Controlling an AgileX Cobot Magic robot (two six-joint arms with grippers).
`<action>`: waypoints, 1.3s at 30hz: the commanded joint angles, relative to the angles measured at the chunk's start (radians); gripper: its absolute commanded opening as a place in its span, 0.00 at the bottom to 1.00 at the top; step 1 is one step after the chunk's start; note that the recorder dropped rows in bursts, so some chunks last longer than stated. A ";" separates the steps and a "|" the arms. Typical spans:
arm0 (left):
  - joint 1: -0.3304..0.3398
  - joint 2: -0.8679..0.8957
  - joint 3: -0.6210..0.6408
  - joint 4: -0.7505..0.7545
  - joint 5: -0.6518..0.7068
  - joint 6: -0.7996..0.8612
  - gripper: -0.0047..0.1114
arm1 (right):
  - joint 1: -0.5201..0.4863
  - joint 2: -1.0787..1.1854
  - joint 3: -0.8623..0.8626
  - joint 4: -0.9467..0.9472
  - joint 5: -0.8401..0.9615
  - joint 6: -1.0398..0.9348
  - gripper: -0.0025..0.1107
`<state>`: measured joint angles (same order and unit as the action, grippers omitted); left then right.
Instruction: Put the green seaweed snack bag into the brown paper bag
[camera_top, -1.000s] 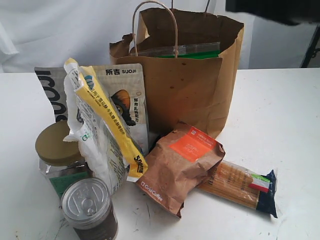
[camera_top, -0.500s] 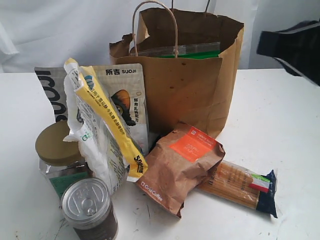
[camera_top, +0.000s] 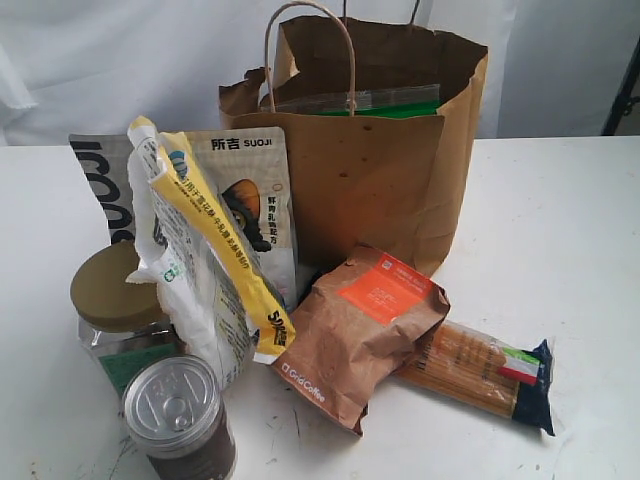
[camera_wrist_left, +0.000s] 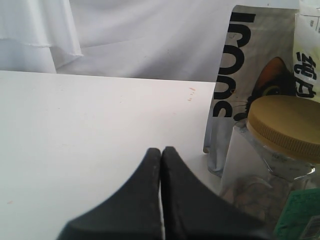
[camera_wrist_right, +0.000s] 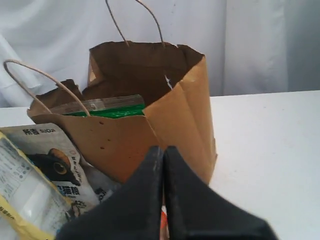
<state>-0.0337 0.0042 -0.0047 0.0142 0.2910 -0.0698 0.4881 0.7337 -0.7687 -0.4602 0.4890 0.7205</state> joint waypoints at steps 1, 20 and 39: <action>-0.005 -0.004 0.005 0.000 -0.010 -0.002 0.04 | -0.118 -0.087 0.008 0.032 0.102 -0.015 0.02; -0.005 -0.004 0.005 0.000 -0.010 -0.002 0.04 | -0.585 -0.602 0.490 0.235 -0.072 -0.339 0.02; -0.005 -0.004 0.005 0.000 -0.010 -0.002 0.04 | -0.551 -0.637 0.570 0.560 -0.153 -0.744 0.02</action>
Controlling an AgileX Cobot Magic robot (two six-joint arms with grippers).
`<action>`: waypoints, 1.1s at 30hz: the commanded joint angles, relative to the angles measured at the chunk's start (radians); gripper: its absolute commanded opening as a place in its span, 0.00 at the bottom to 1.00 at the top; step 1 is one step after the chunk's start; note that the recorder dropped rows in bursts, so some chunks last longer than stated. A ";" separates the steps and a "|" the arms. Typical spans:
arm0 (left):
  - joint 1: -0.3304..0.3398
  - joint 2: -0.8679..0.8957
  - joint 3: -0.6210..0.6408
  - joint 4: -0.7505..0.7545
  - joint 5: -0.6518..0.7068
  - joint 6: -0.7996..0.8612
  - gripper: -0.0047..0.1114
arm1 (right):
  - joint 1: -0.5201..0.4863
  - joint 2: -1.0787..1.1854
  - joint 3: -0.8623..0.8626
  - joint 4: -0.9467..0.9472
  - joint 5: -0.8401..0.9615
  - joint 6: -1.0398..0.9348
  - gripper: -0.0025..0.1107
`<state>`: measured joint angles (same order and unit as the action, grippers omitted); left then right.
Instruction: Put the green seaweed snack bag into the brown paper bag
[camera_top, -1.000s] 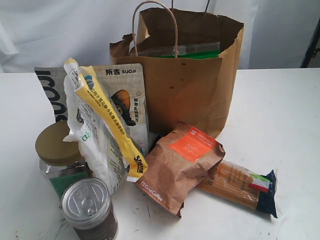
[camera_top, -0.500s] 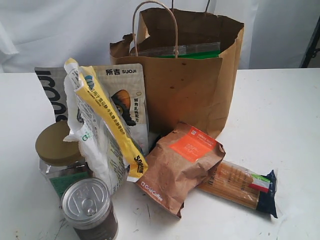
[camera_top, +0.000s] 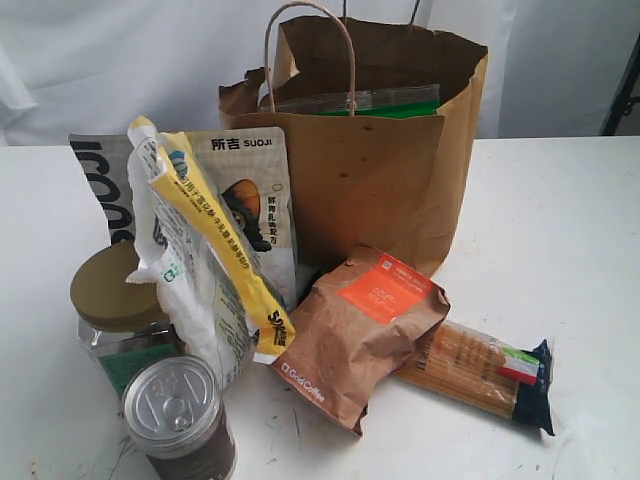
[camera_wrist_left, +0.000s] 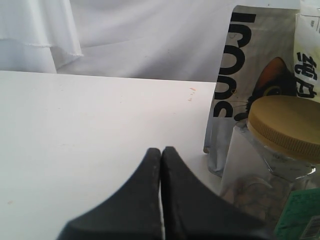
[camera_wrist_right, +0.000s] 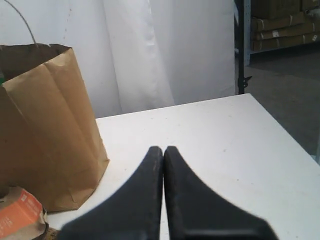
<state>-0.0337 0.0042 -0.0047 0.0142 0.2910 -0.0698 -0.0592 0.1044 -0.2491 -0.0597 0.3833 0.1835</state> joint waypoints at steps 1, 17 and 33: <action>-0.005 -0.004 0.005 0.000 -0.010 -0.002 0.04 | -0.003 -0.007 0.076 0.178 -0.047 -0.233 0.02; -0.005 -0.004 0.005 0.000 -0.010 -0.002 0.04 | -0.005 -0.104 0.249 0.083 -0.043 -0.143 0.02; -0.005 -0.004 0.005 0.000 -0.010 -0.002 0.04 | -0.005 -0.104 0.249 0.070 -0.039 -0.207 0.02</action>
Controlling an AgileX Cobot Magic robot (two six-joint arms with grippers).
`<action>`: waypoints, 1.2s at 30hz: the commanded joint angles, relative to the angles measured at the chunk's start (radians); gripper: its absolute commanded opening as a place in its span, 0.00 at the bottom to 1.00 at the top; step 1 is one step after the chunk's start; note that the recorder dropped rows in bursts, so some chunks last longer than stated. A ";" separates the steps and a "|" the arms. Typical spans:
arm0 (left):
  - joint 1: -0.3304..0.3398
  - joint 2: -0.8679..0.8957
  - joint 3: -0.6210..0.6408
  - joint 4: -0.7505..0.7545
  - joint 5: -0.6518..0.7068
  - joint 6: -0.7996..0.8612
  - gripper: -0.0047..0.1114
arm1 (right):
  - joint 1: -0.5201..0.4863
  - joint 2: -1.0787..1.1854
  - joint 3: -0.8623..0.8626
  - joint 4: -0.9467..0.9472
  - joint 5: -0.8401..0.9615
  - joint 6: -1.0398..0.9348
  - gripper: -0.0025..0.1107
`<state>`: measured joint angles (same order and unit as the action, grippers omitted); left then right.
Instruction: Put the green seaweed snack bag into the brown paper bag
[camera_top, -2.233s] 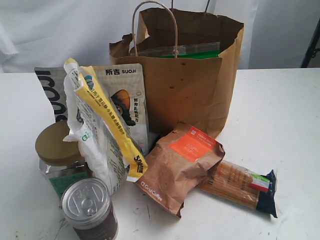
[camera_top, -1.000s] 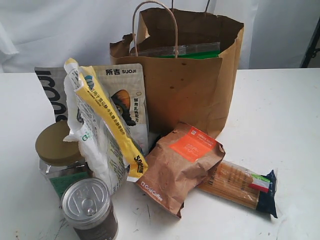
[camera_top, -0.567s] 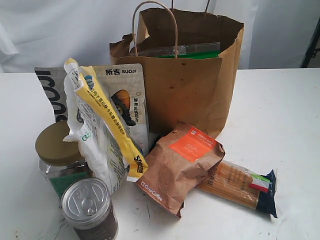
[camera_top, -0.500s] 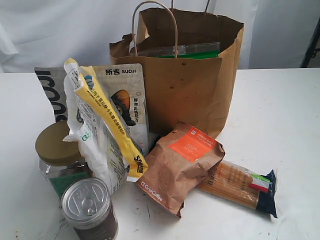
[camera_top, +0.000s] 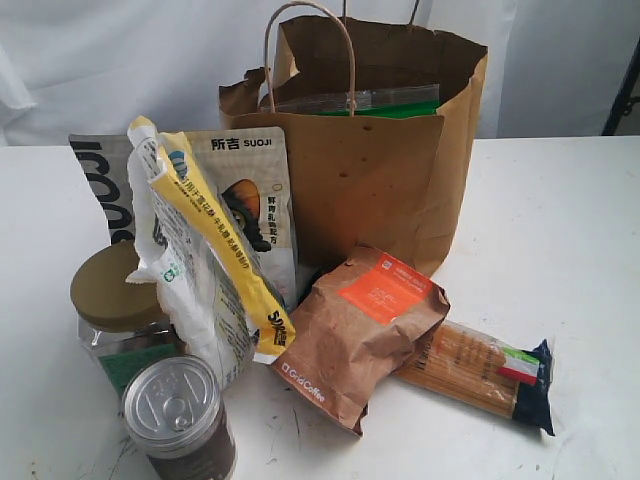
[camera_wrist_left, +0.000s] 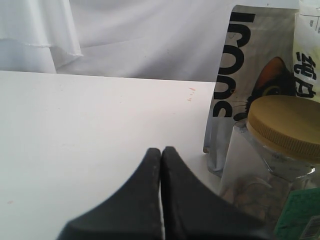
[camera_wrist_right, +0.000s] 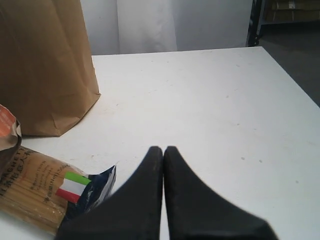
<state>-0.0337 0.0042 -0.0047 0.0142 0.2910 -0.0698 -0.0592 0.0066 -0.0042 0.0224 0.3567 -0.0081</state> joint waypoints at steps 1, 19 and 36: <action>-0.005 -0.004 0.005 0.000 -0.010 -0.002 0.04 | -0.005 -0.007 0.004 -0.012 -0.012 -0.016 0.02; -0.005 -0.004 0.005 0.000 -0.010 -0.002 0.04 | -0.005 -0.007 0.004 -0.012 -0.012 -0.005 0.02; -0.005 -0.004 0.005 0.000 -0.010 -0.002 0.04 | -0.005 -0.007 0.004 -0.006 -0.012 -0.004 0.02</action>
